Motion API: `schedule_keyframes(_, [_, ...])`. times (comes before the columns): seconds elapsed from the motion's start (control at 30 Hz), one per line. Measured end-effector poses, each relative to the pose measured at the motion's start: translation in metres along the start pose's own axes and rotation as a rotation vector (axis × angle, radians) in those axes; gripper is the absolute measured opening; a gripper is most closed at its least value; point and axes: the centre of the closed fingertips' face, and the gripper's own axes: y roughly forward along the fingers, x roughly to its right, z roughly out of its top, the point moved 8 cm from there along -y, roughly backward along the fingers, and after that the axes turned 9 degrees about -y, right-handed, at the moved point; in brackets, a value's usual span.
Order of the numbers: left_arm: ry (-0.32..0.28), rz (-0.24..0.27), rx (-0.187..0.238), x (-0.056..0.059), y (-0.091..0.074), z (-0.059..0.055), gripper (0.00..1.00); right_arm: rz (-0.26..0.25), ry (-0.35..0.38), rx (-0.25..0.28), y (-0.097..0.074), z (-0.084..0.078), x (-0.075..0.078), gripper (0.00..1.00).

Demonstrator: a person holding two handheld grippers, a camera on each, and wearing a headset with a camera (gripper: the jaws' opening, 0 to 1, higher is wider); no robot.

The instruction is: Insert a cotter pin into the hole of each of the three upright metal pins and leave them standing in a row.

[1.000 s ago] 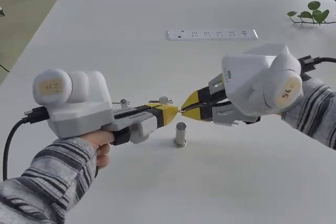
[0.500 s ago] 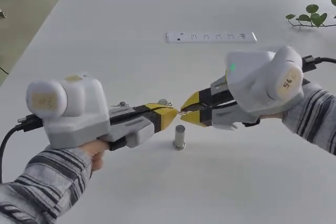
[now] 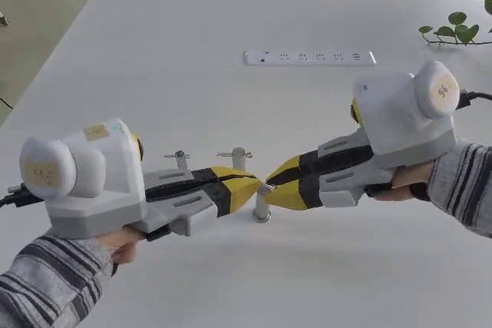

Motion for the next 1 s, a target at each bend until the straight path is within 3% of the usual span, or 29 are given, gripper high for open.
schedule_keyframes(0.2, [-0.009,-0.034,0.012,0.004,0.000,0.001,0.00,0.009,0.003,0.008,0.000,-0.001,-0.007,0.00])
schedule_keyframes(0.47, [-0.040,-0.051,0.003,0.006,0.000,-0.003,0.00,0.024,-0.024,-0.005,-0.001,0.000,-0.013,0.00])
schedule_keyframes(1.0, [-0.060,-0.040,-0.016,0.003,-0.002,-0.009,0.00,0.020,-0.214,-0.080,0.000,0.006,-0.015,0.00])
